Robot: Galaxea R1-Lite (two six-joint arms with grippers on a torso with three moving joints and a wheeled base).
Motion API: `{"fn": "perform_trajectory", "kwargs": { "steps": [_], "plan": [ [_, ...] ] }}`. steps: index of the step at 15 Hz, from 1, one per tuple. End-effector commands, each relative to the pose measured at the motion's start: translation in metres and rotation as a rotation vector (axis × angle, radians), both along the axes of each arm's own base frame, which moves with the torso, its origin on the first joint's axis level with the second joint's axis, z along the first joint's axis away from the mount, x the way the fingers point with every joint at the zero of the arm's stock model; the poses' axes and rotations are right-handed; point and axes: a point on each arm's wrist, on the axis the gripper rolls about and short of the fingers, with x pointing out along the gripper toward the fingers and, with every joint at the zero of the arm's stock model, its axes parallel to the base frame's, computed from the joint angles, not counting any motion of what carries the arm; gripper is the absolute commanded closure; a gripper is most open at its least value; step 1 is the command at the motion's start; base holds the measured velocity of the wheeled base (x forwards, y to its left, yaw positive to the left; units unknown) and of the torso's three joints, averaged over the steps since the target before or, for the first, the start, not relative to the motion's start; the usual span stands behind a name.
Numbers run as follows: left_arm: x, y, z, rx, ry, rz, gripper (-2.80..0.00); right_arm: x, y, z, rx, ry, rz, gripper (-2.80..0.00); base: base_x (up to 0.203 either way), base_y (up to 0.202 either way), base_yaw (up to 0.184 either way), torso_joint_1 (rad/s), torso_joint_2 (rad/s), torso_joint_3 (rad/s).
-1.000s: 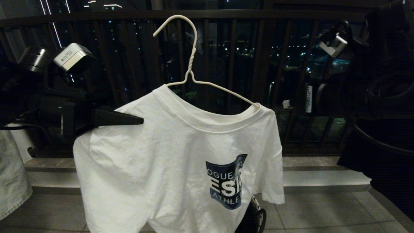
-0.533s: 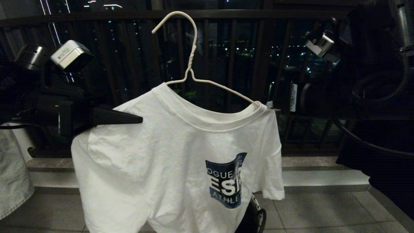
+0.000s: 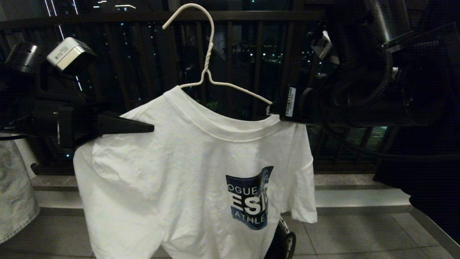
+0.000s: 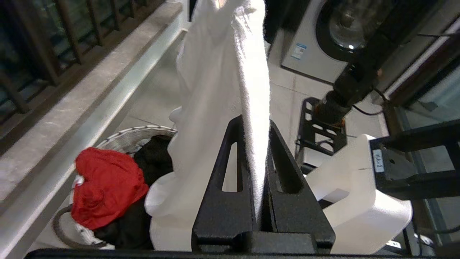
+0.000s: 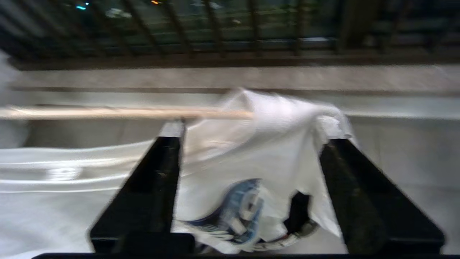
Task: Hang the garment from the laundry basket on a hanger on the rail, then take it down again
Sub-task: Hang the clothes on the clothes rack
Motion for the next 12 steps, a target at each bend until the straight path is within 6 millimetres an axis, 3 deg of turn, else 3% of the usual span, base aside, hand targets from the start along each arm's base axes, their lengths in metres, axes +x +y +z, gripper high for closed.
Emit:
{"fn": "perform_trajectory", "kwargs": {
  "steps": [1, 8, 12],
  "plan": [
    [0.001, 0.004, 0.001, -0.005, -0.001, 0.012, 0.00, 0.006, 0.006, -0.006, -0.042, 0.015, -0.049, -2.80, 0.000, 0.000, 0.000, 0.000, 0.00, 0.000],
    [-0.003, 0.010, 0.006, -0.005, -0.018, 0.035, 0.00, 0.006, 0.004, -0.004, -0.073, 0.013, -0.123, -2.80, 0.000, 0.000, 0.000, 0.000, 0.00, 0.000],
    [-0.005, 0.011, 0.007, -0.019, -0.023, 0.024, 0.00, 0.018, 0.014, -0.005, -0.084, 0.011, -0.136, -2.80, 0.000, 0.000, 0.000, 0.000, 0.00, 0.000]
  ]
}}
